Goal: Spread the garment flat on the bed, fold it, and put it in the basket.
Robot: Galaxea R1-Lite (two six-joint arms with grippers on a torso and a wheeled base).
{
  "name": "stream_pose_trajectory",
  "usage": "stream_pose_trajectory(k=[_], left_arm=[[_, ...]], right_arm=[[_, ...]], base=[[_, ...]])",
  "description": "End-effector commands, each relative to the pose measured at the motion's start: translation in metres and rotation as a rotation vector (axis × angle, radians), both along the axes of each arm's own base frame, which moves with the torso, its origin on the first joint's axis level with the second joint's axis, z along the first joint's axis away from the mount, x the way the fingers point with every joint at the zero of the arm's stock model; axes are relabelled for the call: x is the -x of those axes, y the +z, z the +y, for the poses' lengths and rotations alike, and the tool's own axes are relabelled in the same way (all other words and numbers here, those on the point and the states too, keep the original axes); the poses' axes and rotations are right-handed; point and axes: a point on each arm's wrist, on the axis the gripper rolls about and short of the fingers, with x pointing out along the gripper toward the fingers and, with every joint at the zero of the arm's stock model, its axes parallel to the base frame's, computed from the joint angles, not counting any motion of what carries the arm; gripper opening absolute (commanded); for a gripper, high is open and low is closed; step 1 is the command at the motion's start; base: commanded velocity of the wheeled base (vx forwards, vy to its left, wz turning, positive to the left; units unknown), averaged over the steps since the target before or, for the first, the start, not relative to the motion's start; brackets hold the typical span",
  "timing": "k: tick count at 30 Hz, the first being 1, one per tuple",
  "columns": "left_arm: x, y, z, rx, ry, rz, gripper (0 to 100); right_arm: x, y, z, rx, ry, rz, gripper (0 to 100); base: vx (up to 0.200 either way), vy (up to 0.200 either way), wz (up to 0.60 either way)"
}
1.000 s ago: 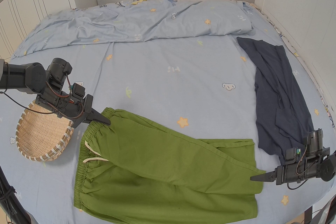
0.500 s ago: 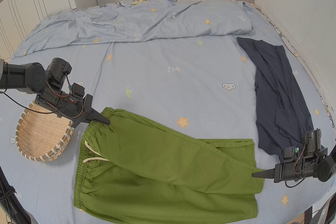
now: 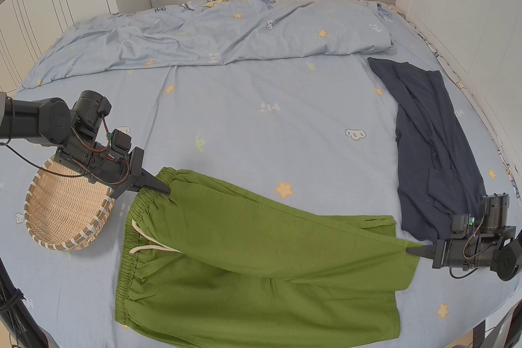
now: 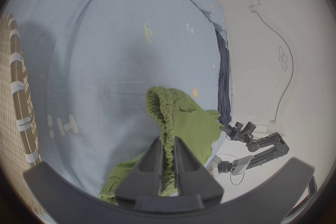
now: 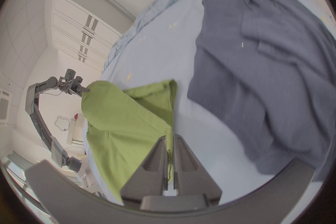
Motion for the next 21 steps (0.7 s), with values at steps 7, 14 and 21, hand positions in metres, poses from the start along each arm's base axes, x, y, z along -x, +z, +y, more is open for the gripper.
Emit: stream_pose_trajectory(k=[7, 14, 21], left_arm=[[-0.003, -0.008, 0.010, -0.002, 0.031, -0.081, 0], [-0.006, -0.021, 0.015, -0.005, 0.057, -0.188, 0], [-0.010, -0.028, 0.025, -0.002, 0.108, -0.270, 0]], right_arm=[[-0.029, 0.050, 0.017, 0.013, -0.041, -0.226, 0], [-0.066, 0.085, 0.043, 0.062, -0.049, -0.296, 0], [-0.104, 0.120, 0.056, 0.055, -0.028, -0.330, 0]], base=[[0.000, 0.000, 0.00], [0.000, 0.000, 0.00], [0.000, 0.000, 0.00]])
